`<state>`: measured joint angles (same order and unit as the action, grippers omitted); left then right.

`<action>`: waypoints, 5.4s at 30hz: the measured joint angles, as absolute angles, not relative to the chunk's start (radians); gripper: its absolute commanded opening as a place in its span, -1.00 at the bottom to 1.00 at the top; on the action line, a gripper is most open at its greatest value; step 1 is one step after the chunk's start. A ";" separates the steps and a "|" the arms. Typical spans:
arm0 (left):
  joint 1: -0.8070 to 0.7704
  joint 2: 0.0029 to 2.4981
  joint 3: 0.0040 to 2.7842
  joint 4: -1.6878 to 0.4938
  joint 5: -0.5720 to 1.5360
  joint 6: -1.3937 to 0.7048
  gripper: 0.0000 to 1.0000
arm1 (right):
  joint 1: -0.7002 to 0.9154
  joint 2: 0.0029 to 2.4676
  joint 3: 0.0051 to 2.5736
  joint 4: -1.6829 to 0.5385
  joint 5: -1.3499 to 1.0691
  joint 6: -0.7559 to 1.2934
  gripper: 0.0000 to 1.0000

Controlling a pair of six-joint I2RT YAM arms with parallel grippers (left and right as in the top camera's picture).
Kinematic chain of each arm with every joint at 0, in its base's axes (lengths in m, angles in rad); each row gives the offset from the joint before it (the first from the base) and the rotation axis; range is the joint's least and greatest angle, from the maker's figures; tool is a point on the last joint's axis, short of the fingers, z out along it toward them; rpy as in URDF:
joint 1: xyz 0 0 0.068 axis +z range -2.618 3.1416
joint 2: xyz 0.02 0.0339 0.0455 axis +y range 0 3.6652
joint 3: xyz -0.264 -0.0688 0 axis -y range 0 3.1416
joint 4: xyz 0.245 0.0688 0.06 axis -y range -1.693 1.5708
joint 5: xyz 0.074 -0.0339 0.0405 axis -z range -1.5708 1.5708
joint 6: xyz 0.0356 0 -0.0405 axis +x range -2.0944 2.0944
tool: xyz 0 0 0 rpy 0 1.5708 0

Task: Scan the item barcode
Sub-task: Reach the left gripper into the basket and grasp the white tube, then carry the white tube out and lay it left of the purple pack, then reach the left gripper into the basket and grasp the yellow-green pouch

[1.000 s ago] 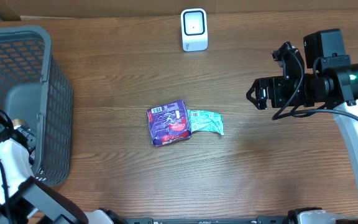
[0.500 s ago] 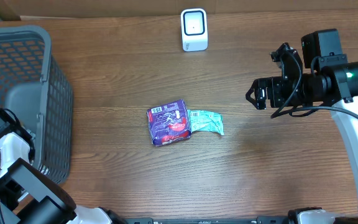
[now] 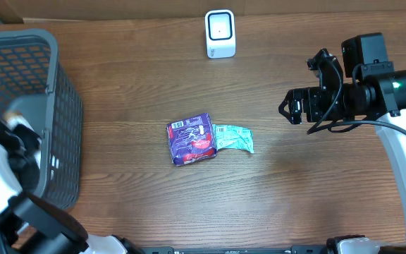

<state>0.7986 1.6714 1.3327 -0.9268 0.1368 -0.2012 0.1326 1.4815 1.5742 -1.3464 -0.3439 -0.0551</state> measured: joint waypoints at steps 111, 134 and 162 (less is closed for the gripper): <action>0.683 1.673 1.324 -0.693 -0.231 -0.295 0.99 | 0.133 1.481 1.570 -1.326 -0.340 -0.056 1.00; 0.787 1.737 1.216 -0.526 -0.401 -0.097 0.98 | 0.133 1.481 1.570 -1.337 -0.334 -0.056 1.00; 0.818 1.830 1.216 -0.540 -0.366 -0.046 -0.57 | 0.133 1.481 1.570 -1.342 -0.333 -0.056 1.00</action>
<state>0.8181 1.8297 1.2160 -0.5404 -0.3660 -0.0463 0.1329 1.4815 1.5703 -1.3418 -0.3328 -0.0555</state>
